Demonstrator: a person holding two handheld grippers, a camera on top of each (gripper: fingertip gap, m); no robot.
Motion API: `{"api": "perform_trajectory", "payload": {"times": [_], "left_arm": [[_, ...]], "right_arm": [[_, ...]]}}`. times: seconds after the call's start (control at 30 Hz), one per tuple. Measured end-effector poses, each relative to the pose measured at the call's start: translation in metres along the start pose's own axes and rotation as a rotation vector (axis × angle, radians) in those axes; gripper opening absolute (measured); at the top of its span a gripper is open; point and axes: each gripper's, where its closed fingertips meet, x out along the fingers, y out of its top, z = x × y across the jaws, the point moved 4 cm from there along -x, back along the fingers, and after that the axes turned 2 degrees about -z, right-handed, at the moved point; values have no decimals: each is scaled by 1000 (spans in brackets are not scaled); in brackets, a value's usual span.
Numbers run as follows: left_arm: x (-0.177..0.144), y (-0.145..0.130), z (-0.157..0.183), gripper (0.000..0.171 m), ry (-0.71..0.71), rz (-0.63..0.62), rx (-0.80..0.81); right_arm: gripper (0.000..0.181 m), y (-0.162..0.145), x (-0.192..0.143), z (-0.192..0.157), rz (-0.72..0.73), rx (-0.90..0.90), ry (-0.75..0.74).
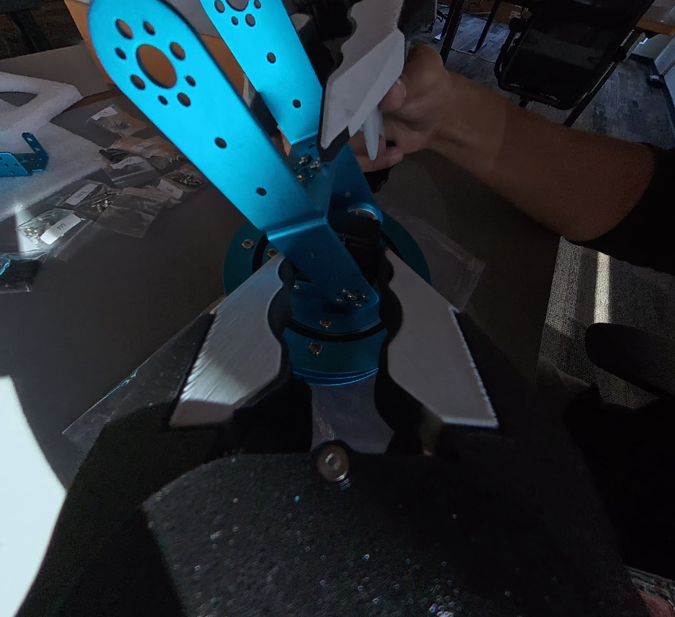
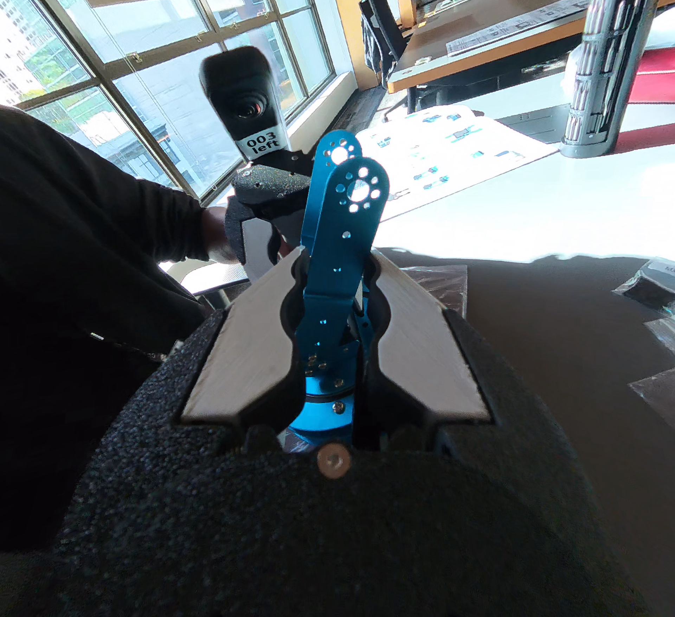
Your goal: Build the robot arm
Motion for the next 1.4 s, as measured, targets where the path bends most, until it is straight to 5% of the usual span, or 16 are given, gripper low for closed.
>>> {"api": "perform_trajectory", "payload": {"times": [1.1, 1.27, 1.4], "left_arm": [[12, 2, 3, 47, 10, -56, -38], [11, 1, -1, 47, 44, -11, -13], [-14, 19, 6, 56, -27, 132, -8]], "right_arm": [[27, -9, -20, -32, 33, -285, -102], [27, -7, -20, -26, 58, -224, -119], [50, -8, -29, -23, 84, -125, -103]]}}
